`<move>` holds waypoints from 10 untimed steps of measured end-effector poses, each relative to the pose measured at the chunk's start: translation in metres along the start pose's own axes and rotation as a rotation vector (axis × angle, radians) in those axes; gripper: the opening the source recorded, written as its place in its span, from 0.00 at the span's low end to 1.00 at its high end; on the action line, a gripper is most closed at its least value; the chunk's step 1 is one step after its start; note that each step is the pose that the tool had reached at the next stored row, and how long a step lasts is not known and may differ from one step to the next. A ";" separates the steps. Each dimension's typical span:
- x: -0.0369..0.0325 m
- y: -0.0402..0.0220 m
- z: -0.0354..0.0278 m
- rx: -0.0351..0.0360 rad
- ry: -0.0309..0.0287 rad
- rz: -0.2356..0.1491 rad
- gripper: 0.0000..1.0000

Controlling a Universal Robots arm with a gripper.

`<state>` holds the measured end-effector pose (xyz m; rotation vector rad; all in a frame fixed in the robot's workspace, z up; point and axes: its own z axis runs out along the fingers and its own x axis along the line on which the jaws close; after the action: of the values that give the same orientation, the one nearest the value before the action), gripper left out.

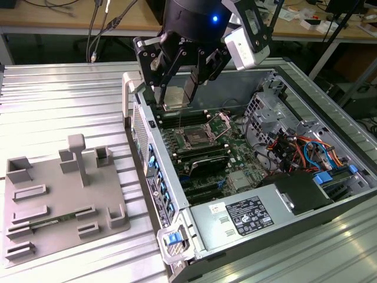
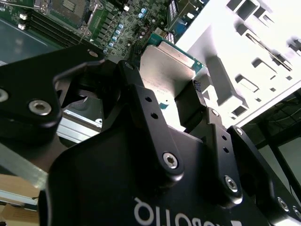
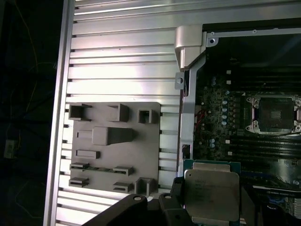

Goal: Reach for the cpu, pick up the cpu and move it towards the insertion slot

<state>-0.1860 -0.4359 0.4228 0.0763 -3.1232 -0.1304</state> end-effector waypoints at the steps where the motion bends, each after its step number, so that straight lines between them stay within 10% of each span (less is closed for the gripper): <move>1: -0.0034 -0.0002 -0.0001 0.0000 0.0000 0.000 0.55; 10: -0.0151 0.0012 0.0000 0.0001 0.0000 0.000 0.55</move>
<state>-0.1710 -0.4339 0.4227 0.0763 -3.1232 -0.1303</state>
